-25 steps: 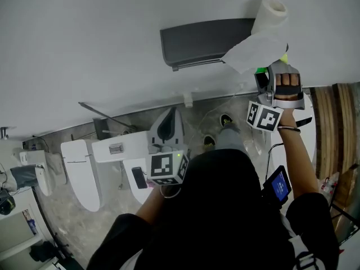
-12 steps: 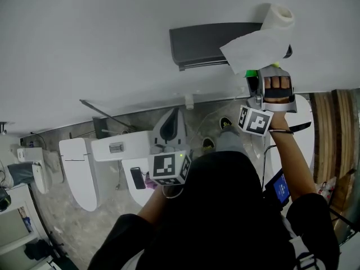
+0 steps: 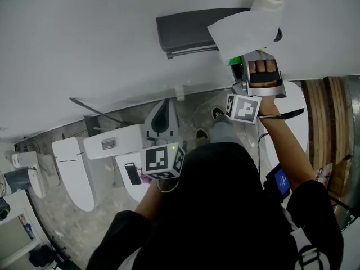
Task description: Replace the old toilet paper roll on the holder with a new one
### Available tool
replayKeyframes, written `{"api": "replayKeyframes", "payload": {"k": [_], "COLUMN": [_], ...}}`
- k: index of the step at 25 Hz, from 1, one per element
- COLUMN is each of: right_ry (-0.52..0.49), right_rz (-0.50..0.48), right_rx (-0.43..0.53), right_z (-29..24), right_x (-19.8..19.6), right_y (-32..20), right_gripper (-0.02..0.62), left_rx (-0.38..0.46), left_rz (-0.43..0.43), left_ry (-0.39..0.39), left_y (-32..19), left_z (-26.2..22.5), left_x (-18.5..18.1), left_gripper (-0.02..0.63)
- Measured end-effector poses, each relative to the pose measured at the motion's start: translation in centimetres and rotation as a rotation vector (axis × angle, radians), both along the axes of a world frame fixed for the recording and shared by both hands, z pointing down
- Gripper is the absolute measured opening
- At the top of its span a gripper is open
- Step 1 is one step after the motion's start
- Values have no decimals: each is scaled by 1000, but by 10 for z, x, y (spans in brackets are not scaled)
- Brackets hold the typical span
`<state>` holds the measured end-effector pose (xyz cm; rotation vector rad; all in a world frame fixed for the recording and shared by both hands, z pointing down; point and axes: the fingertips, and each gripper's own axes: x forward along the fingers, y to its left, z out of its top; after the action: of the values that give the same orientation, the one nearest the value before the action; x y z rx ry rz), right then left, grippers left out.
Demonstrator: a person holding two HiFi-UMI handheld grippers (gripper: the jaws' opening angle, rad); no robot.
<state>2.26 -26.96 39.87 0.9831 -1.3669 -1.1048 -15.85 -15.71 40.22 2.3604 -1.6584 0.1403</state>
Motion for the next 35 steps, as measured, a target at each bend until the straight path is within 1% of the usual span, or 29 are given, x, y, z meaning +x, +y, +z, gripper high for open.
{"api": "replayKeyframes", "payload": {"k": [5, 10, 13, 16, 18, 23, 27, 30, 33, 35], "right_ry": [6, -61, -95, -120, -166, -342, -458, -570, -677, -752], "right_rz": [7, -22, -67, -111, -133, -186, -238, -281, -296, -292], "right_rx": [-6, -21, -63, -145, -194, -343, -406, -407, -351, -326], "right_z": [3, 2, 5, 11, 12, 4, -18, -49, -78, -93], "right_x": [2, 0, -2, 2, 7, 18, 20, 23, 34, 45], "right_y": [2, 11, 25, 44, 62, 103, 126, 136, 134, 130], "right_gripper": [388, 387, 387, 387, 386, 383, 377, 327, 222, 167], "left_rx": [1, 5, 7, 8, 9, 14, 11, 18, 27, 35], "left_rz": [11, 21, 37, 59, 71, 89, 100, 103, 103, 101], "left_ry": [8, 4, -2, -9, -15, -27, -37, -37, -39, -41], "left_y": [0, -10, -12, -13, -12, -11, -6, -1, 2, 2], "left_z": [2, 2, 2, 2, 0, -4, -11, -22, -31, -36], "left_x": [2, 7, 17, 31, 41, 65, 89, 106, 118, 125], "left_gripper": [23, 23, 23, 23, 23, 23, 23, 23, 23, 23]}}
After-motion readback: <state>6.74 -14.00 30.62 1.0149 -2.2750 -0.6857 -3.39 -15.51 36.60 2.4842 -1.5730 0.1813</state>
